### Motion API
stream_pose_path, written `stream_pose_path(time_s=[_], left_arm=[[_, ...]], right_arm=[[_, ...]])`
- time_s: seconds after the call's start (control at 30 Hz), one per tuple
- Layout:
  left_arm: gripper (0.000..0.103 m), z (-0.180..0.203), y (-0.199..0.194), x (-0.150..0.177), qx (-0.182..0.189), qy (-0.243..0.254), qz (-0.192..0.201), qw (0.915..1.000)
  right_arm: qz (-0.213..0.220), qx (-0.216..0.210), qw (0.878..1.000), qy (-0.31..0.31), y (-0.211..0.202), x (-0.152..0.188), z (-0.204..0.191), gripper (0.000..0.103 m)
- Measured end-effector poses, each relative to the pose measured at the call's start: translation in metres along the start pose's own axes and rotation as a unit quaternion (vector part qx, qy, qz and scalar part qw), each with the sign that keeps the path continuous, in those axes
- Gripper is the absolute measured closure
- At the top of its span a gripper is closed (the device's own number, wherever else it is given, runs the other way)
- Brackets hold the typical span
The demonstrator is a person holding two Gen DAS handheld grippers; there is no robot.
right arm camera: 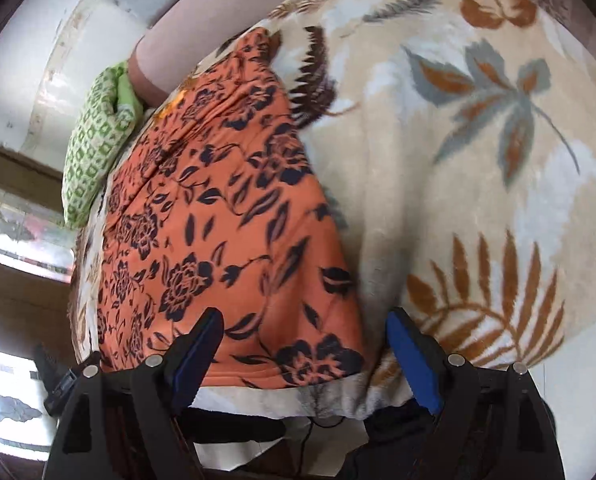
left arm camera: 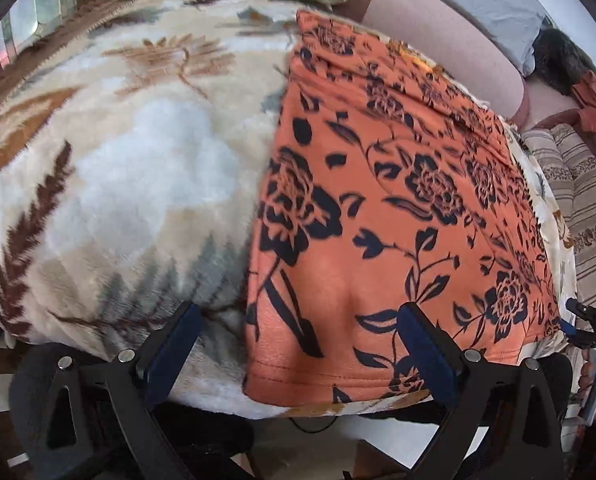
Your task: Fold small clothes
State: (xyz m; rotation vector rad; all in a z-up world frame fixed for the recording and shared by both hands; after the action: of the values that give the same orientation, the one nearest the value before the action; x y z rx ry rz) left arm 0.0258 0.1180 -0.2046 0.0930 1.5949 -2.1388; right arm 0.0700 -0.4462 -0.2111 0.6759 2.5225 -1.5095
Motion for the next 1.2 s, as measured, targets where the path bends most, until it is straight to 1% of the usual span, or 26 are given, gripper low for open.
stream_pose_path(time_s=[0.03, 0.07, 0.1, 0.13, 0.17, 0.27, 0.3, 0.33, 0.37, 0.4, 0.43, 0.47, 0.53, 0.57, 0.6, 0.63, 0.67, 0.7, 0.73, 0.77, 0.8, 0.83, 0.97, 1.07, 1.13, 1.2], left_arm=[[0.014, 0.001, 0.0, 0.0, -0.013, 0.003, 0.004, 0.9999], [0.032, 0.002, -0.001, 0.001, -0.027, 0.007, 0.008, 0.9996], [0.059, 0.002, -0.004, 0.002, -0.043, 0.013, 0.013, 0.9989], [0.071, 0.0, -0.006, 0.002, -0.048, 0.012, 0.015, 0.9987], [0.082, -0.004, -0.007, 0.002, -0.032, 0.001, 0.007, 0.9995], [0.083, -0.011, -0.016, 0.004, -0.015, -0.018, 0.01, 0.9997], [0.081, -0.012, -0.02, 0.007, -0.01, -0.018, 0.013, 0.9997], [0.078, -0.012, -0.023, 0.01, -0.007, -0.016, 0.015, 0.9997], [0.065, -0.01, -0.023, 0.012, -0.004, -0.012, 0.015, 0.9998], [0.046, -0.008, -0.022, 0.014, -0.002, -0.011, 0.017, 0.9998], [0.038, -0.006, -0.022, 0.016, 0.001, -0.01, 0.02, 0.9997], [0.028, -0.004, -0.022, 0.015, 0.001, -0.011, 0.023, 0.9997], [0.027, -0.003, -0.023, 0.017, 0.009, -0.012, 0.029, 0.9995], [0.027, -0.002, -0.02, 0.017, 0.008, -0.01, 0.027, 0.9996], [0.027, -0.001, -0.015, 0.018, 0.002, -0.006, 0.021, 0.9998], [0.028, 0.0, -0.009, 0.017, -0.002, -0.004, 0.015, 0.9999], [0.036, -0.001, -0.006, 0.019, -0.01, -0.004, 0.015, 0.9998], [0.058, -0.002, -0.006, 0.02, -0.026, -0.002, 0.02, 0.9994], [0.069, -0.004, -0.006, 0.021, -0.04, 0.001, 0.022, 0.999], [0.083, -0.005, -0.007, 0.02, -0.038, 0.001, 0.02, 0.9991], [0.092, -0.009, -0.009, 0.018, -0.022, -0.009, 0.014, 0.9996], [0.094, -0.012, -0.011, 0.017, -0.014, -0.016, 0.013, 0.9997], [0.096, -0.009, -0.043, 0.015, 0.022, -0.024, 0.046, 0.9984], [0.096, -0.003, -0.072, 0.014, 0.029, -0.013, 0.081, 0.9962], [0.096, -0.011, -0.068, 0.014, 0.023, -0.014, 0.074, 0.9969], [0.096, -0.019, -0.046, 0.014, 0.013, -0.022, 0.045, 0.9987]], right_arm=[[-0.009, -0.002, 1.0, 0.007, 0.003, 0.003, 0.003, 0.03], [-0.022, 0.007, 1.0, 0.002, 0.007, 0.007, 0.001, 0.054], [-0.025, 0.025, 0.999, -0.009, 0.007, 0.009, 0.0, 0.062], [-0.026, 0.038, 0.999, -0.019, 0.006, 0.011, -0.002, 0.071], [-0.027, 0.042, 0.999, -0.021, 0.005, 0.013, -0.001, 0.078], [-0.01, 0.08, 0.996, -0.03, -0.007, 0.016, -0.001, 0.08], [0.0, 0.089, 0.995, -0.039, -0.012, 0.016, -0.004, 0.078], [0.011, 0.095, 0.994, -0.054, -0.019, 0.015, -0.011, 0.076], [0.021, 0.091, 0.993, -0.075, -0.024, 0.014, -0.02, 0.072], [0.026, 0.089, 0.992, -0.088, -0.026, 0.011, -0.025, 0.065], [0.031, 0.091, 0.991, -0.098, -0.026, 0.008, -0.029, 0.035], [0.042, 0.092, 0.988, -0.113, -0.024, 0.002, -0.035, 0.019], [0.046, 0.098, 0.985, -0.137, -0.014, -0.005, -0.039, 0.02], [0.028, 0.105, 0.984, -0.14, 0.0, -0.008, -0.035, 0.021], [0.009, 0.09, 0.988, -0.129, 0.012, -0.008, -0.034, 0.023], [-0.008, 0.066, 0.99, -0.123, 0.022, -0.005, -0.032, 0.039], [-0.003, 0.079, 0.988, -0.135, 0.023, -0.004, -0.034, 0.049], [-0.003, 0.087, 0.985, -0.147, 0.022, -0.001, -0.035, 0.054], [-0.009, 0.089, 0.985, -0.145, 0.021, 0.001, -0.033, 0.068], [-0.013, 0.081, 0.988, -0.133, 0.019, 0.002, -0.028, 0.077], [-0.02, 0.076, 0.99, -0.121, 0.018, 0.003, -0.02, 0.085], [-0.027, 0.071, 0.991, -0.109, 0.018, 0.004, -0.011, 0.094], [-0.024, 0.012, 0.997, -0.075, 0.003, 0.009, -0.005, 0.097], [0.01, -0.048, 0.996, -0.073, -0.031, 0.016, -0.024, 0.097], [0.009, -0.037, 0.997, -0.06, -0.034, 0.021, -0.016, 0.097], [-0.044, -0.016, 0.998, -0.03, -0.003, 0.024, 0.007, 0.093]])
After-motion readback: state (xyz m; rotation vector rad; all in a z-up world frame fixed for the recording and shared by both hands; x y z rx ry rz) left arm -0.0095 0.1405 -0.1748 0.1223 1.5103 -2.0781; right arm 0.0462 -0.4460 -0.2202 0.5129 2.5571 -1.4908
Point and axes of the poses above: each gripper's, at about its wrist camera, not at the fingertips, and y roughly the way its jaws point, z to its right, x to its underside, the point moved 3 cm from there along y, roughly the way its jaws point, and after that the axes turned 7 degrees about -y, right-handed, at the moved point
